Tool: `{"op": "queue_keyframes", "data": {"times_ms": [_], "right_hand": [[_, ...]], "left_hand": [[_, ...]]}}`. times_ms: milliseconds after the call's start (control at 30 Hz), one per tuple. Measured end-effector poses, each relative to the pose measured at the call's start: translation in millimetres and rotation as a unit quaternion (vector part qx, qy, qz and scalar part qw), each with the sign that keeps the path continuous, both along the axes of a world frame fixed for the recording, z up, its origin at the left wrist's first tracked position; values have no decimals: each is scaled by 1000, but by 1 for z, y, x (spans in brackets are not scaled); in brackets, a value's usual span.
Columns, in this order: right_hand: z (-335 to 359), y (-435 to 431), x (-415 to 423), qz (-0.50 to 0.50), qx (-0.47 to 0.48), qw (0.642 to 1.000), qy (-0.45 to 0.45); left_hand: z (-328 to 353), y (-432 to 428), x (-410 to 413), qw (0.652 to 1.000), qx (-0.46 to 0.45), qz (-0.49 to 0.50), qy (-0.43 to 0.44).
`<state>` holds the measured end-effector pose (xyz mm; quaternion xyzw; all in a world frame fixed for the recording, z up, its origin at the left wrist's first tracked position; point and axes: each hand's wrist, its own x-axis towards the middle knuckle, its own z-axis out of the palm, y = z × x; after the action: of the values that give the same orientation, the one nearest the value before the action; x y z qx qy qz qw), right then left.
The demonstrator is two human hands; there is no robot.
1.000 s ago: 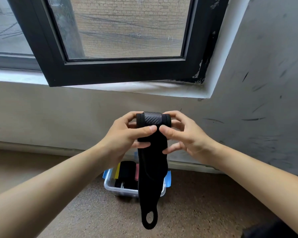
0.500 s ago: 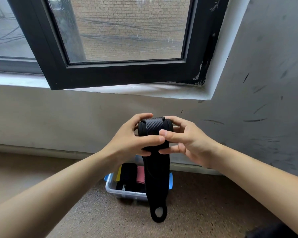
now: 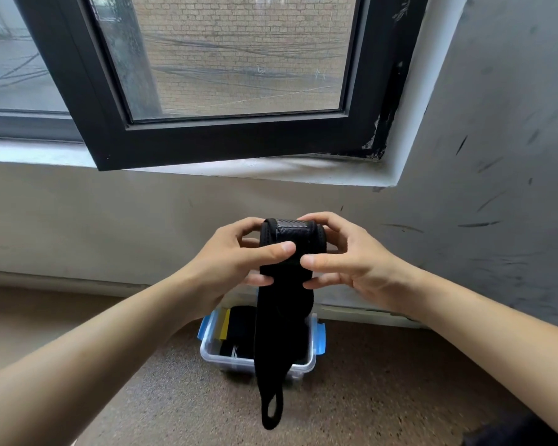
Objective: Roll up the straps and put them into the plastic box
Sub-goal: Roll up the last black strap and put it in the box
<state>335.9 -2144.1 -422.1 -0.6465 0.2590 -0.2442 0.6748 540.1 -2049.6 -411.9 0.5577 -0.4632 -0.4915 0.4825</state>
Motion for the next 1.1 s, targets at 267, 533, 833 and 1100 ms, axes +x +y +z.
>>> {"op": "queue_keyframes", "data": {"times_ms": [267,533,833,1100], "right_hand": [[5,2,1,-21,71,997,5],[9,1,1,-46,56,996,-54],[0,-3,-2,-51,-68,995,-59],[-1,-4,-3,-18,-69,997,-15]], "left_hand": [[-10,-1,2,993,-98,15,-68],[-9,-1,5,997,-41,-6,-59],[-4,-2,5,993,66,-22,97],[-9,-4,8,991,1,-2,133]]}}
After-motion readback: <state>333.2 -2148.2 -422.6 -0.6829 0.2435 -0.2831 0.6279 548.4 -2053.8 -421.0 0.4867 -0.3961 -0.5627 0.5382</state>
